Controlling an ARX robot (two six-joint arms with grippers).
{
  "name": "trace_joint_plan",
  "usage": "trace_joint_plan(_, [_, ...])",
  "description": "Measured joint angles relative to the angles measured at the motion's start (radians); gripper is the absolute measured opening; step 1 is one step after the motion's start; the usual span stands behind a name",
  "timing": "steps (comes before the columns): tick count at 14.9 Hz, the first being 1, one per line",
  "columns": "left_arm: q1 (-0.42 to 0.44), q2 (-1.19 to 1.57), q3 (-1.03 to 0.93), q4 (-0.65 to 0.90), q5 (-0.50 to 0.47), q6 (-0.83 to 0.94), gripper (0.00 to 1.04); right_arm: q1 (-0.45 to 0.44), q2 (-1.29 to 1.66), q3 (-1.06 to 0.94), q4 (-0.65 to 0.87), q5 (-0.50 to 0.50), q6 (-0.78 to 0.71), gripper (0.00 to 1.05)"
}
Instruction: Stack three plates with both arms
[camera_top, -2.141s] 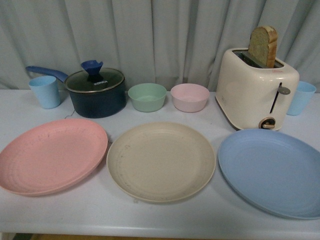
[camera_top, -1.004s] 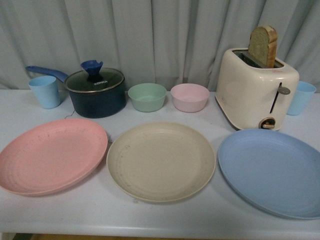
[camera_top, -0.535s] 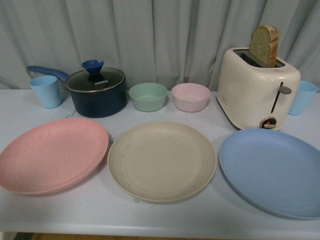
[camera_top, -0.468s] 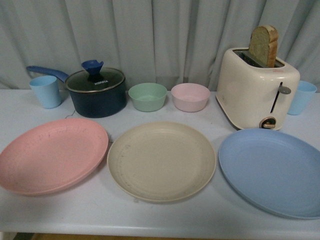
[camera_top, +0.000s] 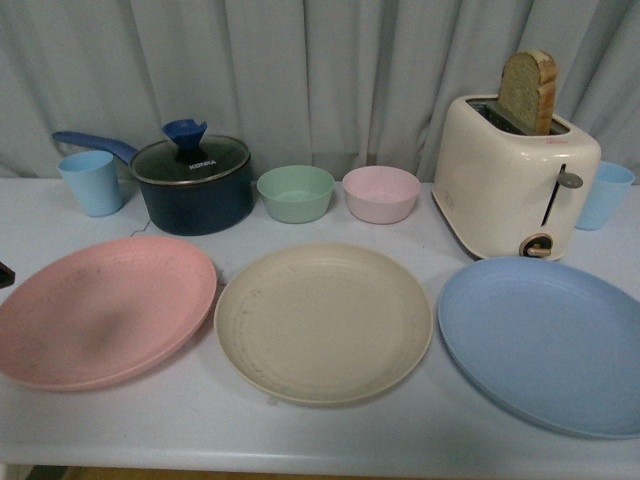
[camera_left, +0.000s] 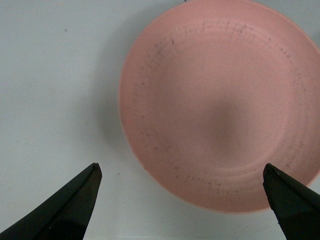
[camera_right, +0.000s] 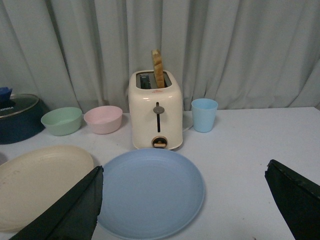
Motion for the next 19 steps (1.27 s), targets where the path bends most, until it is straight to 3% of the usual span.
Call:
trace_joint_plan(4, [0.037,0.246,0.186,-0.019,0.085,0.027,0.98,0.0,0.0,0.0,0.0,0.0,0.0,0.98])
trace_joint_plan(10, [0.073,0.486,0.369,-0.04,0.089,0.052,0.98,0.0,0.0,0.0,0.0,0.0,0.0,0.98])
trace_joint_plan(17, [0.068,0.533,0.407,-0.048,0.073,0.09,0.21,0.0,0.0,0.0,0.0,0.0,0.0,0.98])
trace_joint_plan(19, [0.071,0.528,0.409,-0.041,0.1,0.074,0.04,0.0,0.0,0.0,0.0,0.0,0.0,0.98])
